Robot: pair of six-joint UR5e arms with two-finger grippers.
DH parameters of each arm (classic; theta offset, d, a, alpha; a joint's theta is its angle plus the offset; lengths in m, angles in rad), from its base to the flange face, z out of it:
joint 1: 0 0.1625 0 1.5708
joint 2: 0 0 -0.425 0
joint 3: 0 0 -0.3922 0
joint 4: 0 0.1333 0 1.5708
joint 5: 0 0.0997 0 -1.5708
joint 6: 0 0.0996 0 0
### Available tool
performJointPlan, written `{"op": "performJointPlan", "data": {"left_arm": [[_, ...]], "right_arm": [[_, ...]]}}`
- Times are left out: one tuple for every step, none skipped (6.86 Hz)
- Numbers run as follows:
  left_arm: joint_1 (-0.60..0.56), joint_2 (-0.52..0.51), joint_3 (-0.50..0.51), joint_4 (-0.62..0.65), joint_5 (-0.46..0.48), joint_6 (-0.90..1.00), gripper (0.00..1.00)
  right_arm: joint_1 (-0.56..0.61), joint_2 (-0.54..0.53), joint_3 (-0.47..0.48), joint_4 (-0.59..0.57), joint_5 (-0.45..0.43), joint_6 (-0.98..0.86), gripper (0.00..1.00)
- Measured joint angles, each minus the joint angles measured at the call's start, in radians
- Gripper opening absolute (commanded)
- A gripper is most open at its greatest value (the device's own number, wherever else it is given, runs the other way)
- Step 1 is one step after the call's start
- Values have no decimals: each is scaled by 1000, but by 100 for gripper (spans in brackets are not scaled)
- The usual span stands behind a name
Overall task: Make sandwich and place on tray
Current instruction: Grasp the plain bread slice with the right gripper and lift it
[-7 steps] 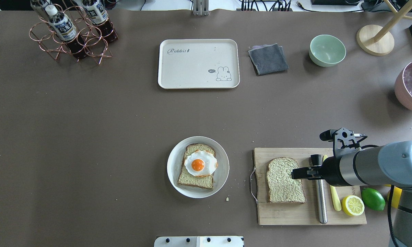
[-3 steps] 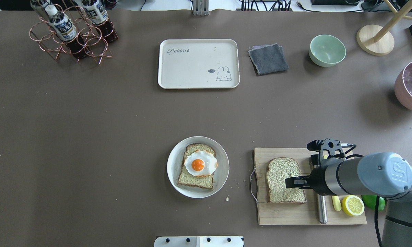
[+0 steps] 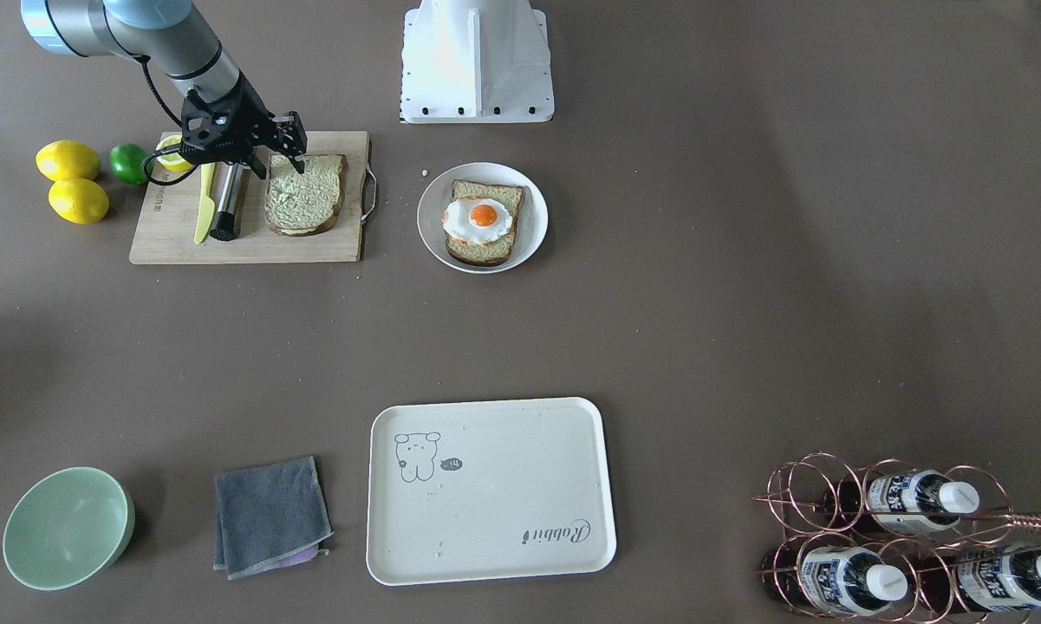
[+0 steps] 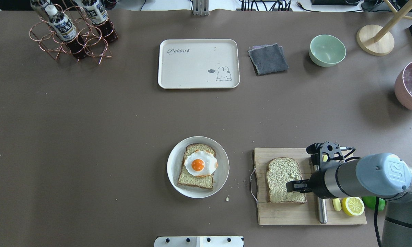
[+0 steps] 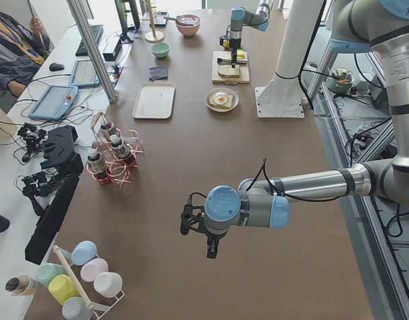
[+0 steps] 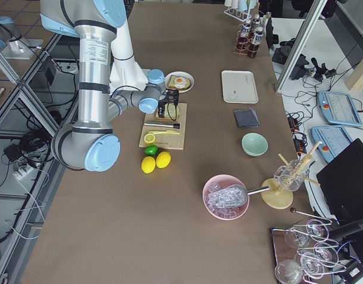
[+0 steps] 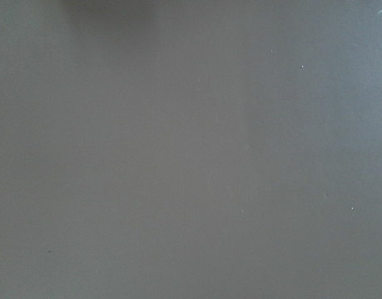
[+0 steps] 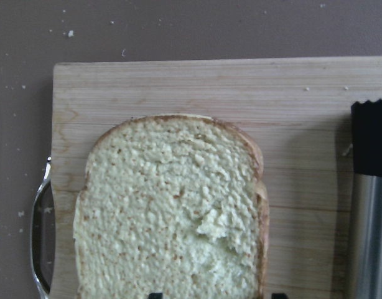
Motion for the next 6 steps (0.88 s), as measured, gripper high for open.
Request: {"op": "performJointPlan", "data": {"left_arm": [[0,0,0,0,0,0,97],[0,1,0,0,0,0,97],[0,1,0,0,0,1,97],[0,1,-1,0,0,0,97],[0,1,-1,0,0,0,97],[0,1,-2,0,-2,0,97]], "right_arm": [[-2,0,-7,-1,2,0,58],[-6,0,-13,-1,1,0,33],[-10,0,-16,-2,-1,0,0],[-11,-1,-17,-2,-1,0,0],[-11,-1,-16,-2,1,0,0],[-10,1,-14,-2,3,0,0]]}}
